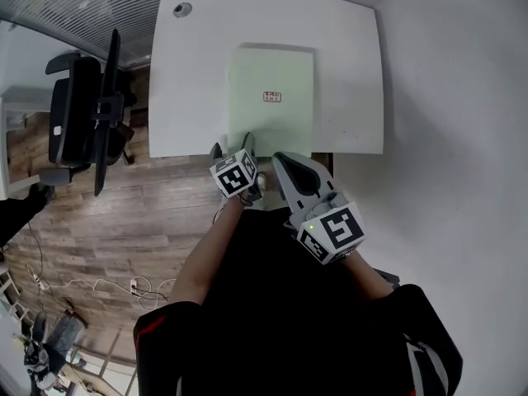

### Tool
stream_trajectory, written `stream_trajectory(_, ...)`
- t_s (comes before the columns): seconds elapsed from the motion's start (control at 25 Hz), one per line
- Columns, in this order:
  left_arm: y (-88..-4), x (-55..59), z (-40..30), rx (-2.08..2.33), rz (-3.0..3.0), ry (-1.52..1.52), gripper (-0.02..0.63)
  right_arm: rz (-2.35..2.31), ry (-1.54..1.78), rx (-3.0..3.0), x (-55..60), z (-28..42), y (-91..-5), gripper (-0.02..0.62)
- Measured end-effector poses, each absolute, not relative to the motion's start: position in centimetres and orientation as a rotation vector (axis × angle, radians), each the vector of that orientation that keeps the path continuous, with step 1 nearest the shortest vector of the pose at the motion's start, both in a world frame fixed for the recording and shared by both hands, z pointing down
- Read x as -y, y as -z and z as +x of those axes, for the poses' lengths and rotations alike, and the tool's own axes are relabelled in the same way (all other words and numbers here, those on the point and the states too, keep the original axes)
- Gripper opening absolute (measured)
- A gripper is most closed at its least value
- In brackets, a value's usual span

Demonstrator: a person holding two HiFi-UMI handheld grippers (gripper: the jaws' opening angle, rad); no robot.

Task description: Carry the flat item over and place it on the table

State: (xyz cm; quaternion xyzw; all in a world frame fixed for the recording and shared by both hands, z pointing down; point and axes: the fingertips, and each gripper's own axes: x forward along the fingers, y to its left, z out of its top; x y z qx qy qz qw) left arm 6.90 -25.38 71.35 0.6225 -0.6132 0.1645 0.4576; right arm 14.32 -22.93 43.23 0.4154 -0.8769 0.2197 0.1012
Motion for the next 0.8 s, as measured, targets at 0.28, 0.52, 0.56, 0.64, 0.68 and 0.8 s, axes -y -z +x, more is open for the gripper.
stream_trajectory(0.28, -71.6, 27.0, 7.3, 1.507, 1.526, -0.404, 0.414, 1.282, -0.672, 2.575, 23.0, 15.0, -43.8, 0.001)
stream_trajectory(0.52, -71.5, 28.2, 7.9, 1.493, 1.543, -0.419, 0.414, 1.306, -0.662, 2.555, 23.1, 15.4, -43.3, 0.0)
stream_trajectory(0.56, -71.5, 28.4, 8.0, 1.489, 1.54, -0.418, 0.414, 1.311, -0.664, 2.552, 23.1, 15.4, -43.4, 0.0)
stream_trajectory(0.64, -71.6, 28.9, 8.2, 1.48, 1.537, -0.418, 0.414, 1.321, -0.667, 2.547, 23.1, 15.5, -43.4, 0.001)
stream_trajectory(0.68, -71.6, 29.3, 8.3, 1.477, 1.541, -0.421, 0.414, 1.325, -0.668, 2.547, 23.1, 15.5, -43.5, 0.0)
stream_trajectory(0.8, -71.5, 30.3, 8.7, 1.473, 1.566, -0.449, 0.414, 1.338, -0.666, 2.544, 22.9, 15.5, -43.5, 0.0)
